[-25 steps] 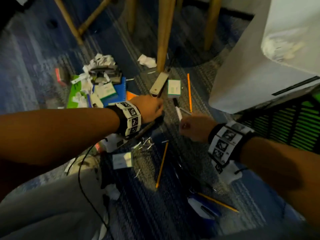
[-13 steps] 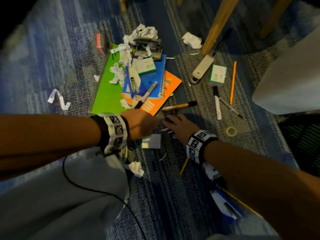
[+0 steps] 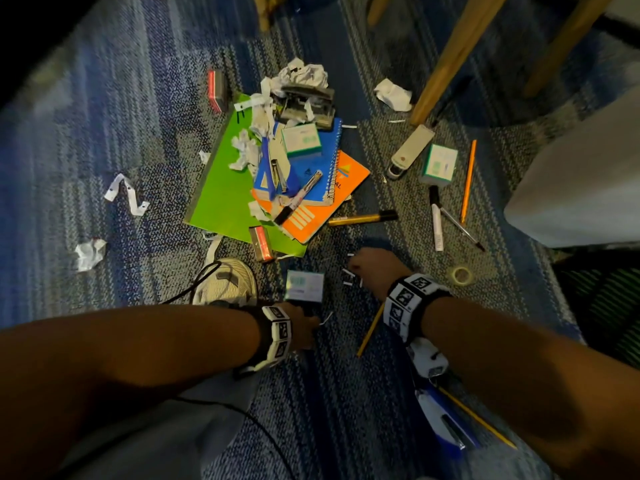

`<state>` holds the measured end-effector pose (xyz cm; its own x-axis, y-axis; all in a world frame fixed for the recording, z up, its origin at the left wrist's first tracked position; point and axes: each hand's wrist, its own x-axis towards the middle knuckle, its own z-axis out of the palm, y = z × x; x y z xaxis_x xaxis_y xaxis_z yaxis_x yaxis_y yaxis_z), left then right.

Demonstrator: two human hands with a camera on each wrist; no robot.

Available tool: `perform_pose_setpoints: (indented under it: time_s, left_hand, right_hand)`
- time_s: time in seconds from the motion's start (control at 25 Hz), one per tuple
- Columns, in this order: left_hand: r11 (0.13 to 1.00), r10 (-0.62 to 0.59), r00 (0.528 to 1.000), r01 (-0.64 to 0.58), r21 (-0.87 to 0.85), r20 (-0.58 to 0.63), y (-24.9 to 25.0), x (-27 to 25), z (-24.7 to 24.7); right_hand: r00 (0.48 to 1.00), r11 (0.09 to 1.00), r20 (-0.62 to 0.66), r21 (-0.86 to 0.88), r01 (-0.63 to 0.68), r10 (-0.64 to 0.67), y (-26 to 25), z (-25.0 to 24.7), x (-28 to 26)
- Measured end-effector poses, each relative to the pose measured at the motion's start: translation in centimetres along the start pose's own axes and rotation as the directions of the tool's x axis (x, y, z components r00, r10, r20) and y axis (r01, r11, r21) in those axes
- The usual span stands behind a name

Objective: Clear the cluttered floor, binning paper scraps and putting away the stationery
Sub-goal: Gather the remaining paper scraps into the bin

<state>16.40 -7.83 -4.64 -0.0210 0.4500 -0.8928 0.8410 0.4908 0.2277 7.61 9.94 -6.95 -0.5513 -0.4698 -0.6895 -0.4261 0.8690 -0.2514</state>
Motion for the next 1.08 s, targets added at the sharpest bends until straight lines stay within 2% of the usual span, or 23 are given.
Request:
perform_pose_setpoints:
  time_s: [0.12,0.2,0.32,0.44,0.56,0.64,0.72,0.8,0.88,0.96,1.08]
  left_hand:
    - [0.997,0.025,0.999,-0.027,-0.077,-0.025,-0.6,0.3,-0.6]
    - [0.986,0.008,0.999,-0.016,-0.168,-0.046,-0.7,0.3,-1.9]
    - [0.967,-0.088,0.986,0.051,-0.250,-0.138,0.0,0.1,-3.4]
    - [0.941,-0.177,0.961,0.102,-0.324,-0.213,0.5,1.0,-3.6]
    - [0.944,-0.223,0.931,0.132,-0.301,-0.290,1.2,1.9,-3.7]
    - [0.944,-0.237,0.924,0.146,-0.297,-0.300,1.9,2.1,-4.0]
    - [0.954,-0.224,0.931,0.150,-0.258,-0.289,2.0,1.9,-4.2]
    - [0.972,-0.189,0.936,0.135,-0.191,-0.298,1.9,1.5,-4.5]
    - [0.983,-0.150,0.942,0.110,-0.145,-0.300,1.7,1.4,-4.7]
    - [0.986,-0.126,0.949,0.089,-0.139,-0.288,1.8,1.4,-4.6]
    - [0.989,-0.100,0.960,0.068,-0.128,-0.261,1.9,1.4,-4.4]
  right_hand:
    - [0.997,0.980,-0.064,0.200,-0.020,0.033,-0.9,0.9,0.4]
    - [1.000,0.993,-0.030,0.115,0.008,-0.005,-0.8,1.7,-0.3]
    - [0.989,0.987,0.010,-0.070,0.147,-0.146,-0.2,3.5,-1.6]
    - [0.994,0.997,0.078,-0.008,0.079,-0.078,0.3,3.1,-2.2]
    - [0.995,0.986,-0.098,0.168,-0.013,0.030,1.8,2.2,-2.6]
    - [0.974,0.978,-0.208,0.204,-0.045,0.088,3.5,2.4,-2.6]
    - [0.971,0.976,-0.182,0.181,-0.119,0.152,4.6,2.8,-2.6]
    - [0.984,0.984,-0.051,0.060,-0.168,0.171,4.6,2.2,-2.7]
    - [0.987,0.987,0.022,0.015,-0.161,0.161,4.3,1.4,-3.1]
    - [0.988,0.986,0.015,0.055,-0.156,0.155,4.6,1.0,-3.4]
    - [0.984,0.965,-0.097,0.228,-0.127,0.152,4.0,1.4,-3.5]
